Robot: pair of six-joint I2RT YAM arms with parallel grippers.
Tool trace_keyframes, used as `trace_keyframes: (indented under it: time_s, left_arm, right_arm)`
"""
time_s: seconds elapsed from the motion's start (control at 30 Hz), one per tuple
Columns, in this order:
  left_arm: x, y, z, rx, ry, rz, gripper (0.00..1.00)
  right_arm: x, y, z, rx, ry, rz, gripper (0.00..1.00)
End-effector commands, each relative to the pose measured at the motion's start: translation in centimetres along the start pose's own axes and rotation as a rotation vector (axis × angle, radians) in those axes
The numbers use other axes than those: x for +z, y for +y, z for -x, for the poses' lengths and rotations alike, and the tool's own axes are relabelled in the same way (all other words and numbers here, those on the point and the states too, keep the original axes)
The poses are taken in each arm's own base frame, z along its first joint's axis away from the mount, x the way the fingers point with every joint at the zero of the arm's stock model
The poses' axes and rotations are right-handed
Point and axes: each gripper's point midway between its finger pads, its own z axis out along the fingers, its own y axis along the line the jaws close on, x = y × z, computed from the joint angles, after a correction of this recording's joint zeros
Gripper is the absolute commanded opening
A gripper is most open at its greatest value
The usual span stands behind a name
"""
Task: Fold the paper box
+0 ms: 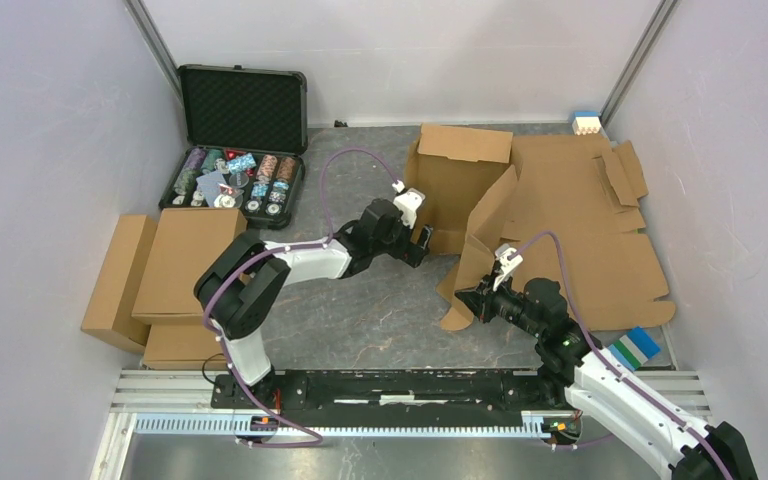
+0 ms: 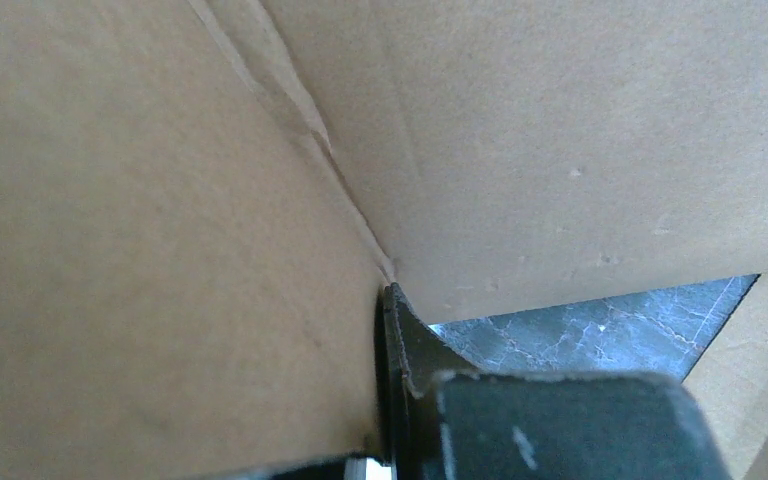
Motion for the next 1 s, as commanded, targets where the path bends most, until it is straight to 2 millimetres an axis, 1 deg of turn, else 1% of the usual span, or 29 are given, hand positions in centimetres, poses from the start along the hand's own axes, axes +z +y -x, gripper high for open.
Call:
trace_keyframes:
  time_s: [0.0, 0.13, 0.2, 0.33, 0.43, 0.53, 0.67, 0.7, 0.8, 0.87, 0.97]
  left_arm:
    - [-0.7, -1.5, -3.5, 0.081, 0.116, -0.012, 1.0]
    - [-0.5, -1.5, -4.1, 0.079, 0.146, 0.003, 1.0]
    - [-0.3, -1.6, -4.2, 0.076, 0.151, 0.002, 0.97]
    - [-0.2, -1.9, -4.2, 0.071, 0.15, -0.012, 0.95]
    - [-0.3, -2.4, -4.1, 0.08, 0.143, -0.045, 0.95]
    - [-0.4, -3.0, -3.5, 0.094, 0.119, -0.087, 1.0]
    - [-0.2, -3.5, -1.8, 0.078, 0.053, -0.147, 1.0]
    - [-0.2, -3.3, -1.4, 0.068, 0.037, -0.141, 1.0]
    - [-0.3, -2.4, -1.0, 0.042, 0.025, -0.136, 1.0]
    - [-0.9, -2.5, -1.3, 0.043, 0.038, -0.155, 1.0]
    - [-2.4, -2.6, -2.7, 0.07, 0.111, -0.165, 1.0]
  right_arm:
    - [-0.1, 0.5, 0.7, 0.001, 0.002, 0.013, 0.06]
    - [-0.3, 0.0, 0.5, -0.002, 0.013, -0.018, 0.07]
    - [-0.5, -0.2, 0.5, -0.005, 0.011, -0.032, 0.07]
    - [-0.7, -0.4, 0.4, -0.014, 0.015, -0.045, 0.07]
    - [-0.7, -0.4, 0.3, -0.013, 0.02, -0.045, 0.07]
    - [-0.7, -0.3, 0.4, -0.011, 0.018, -0.039, 0.07]
    - [-0.6, -0.1, 0.6, -0.013, 0.017, -0.028, 0.07]
    - [-0.6, -0.1, 0.6, -0.015, 0.02, -0.026, 0.07]
    - [-0.7, -0.2, 0.6, -0.019, 0.022, -0.031, 0.07]
    - [-0.7, -0.2, 0.7, -0.022, 0.02, -0.036, 0.07]
    - [-0.7, -0.3, 0.7, -0.025, 0.02, -0.042, 0.07]
